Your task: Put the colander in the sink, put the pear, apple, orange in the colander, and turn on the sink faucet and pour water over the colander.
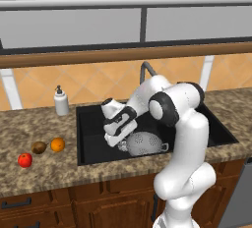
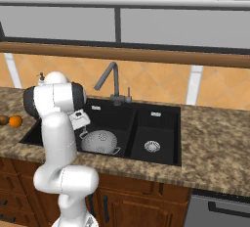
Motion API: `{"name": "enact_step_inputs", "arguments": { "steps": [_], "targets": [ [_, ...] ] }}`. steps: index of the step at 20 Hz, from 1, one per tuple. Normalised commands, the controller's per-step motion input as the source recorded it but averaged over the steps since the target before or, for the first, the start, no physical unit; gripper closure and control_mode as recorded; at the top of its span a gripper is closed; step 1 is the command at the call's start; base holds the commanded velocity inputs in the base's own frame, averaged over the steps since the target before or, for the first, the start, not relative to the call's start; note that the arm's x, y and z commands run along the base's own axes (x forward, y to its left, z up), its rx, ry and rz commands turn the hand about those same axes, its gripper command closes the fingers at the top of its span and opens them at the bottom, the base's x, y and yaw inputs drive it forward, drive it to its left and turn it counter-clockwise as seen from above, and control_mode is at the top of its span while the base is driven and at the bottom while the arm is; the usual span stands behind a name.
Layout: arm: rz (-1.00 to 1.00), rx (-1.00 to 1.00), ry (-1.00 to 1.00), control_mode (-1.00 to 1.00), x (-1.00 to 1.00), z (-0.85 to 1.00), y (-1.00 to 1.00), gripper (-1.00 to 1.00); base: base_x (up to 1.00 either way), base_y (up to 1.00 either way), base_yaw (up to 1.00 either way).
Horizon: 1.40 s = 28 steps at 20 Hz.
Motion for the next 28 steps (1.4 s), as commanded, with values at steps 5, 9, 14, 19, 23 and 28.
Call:
{"name": "enact_step_inputs", "arguments": {
  "steps": [5,9,14,19,23,28],
  "targets": [
    [0.0,0.05,0.0,-1.0,-0.45,0.72,0.31,-1.0,0.0,0.0,0.0],
    [0.04,0.01,0.0,-1.0,-0.45,0.76,0.28,-1.0,0.0,0.0,0.0],
    [0.08,0.03,-0.08,-1.0,-0.54,0.63,0.34,-1.0,0.0,0.0,0.0],
    [0.0,0.1,-0.27,-1.0,-0.6,0.45,0.39,-1.0,0.0,0.0,0.0],
    [0.0,0.23,-0.18,-1.0,-0.27,0.34,0.48,-1.0,0.0,0.0,0.0],
    [0.05,0.28,-0.15,-1.0,-0.27,0.16,0.51,-1.0,0.0,0.0,0.0]
  ]
}}
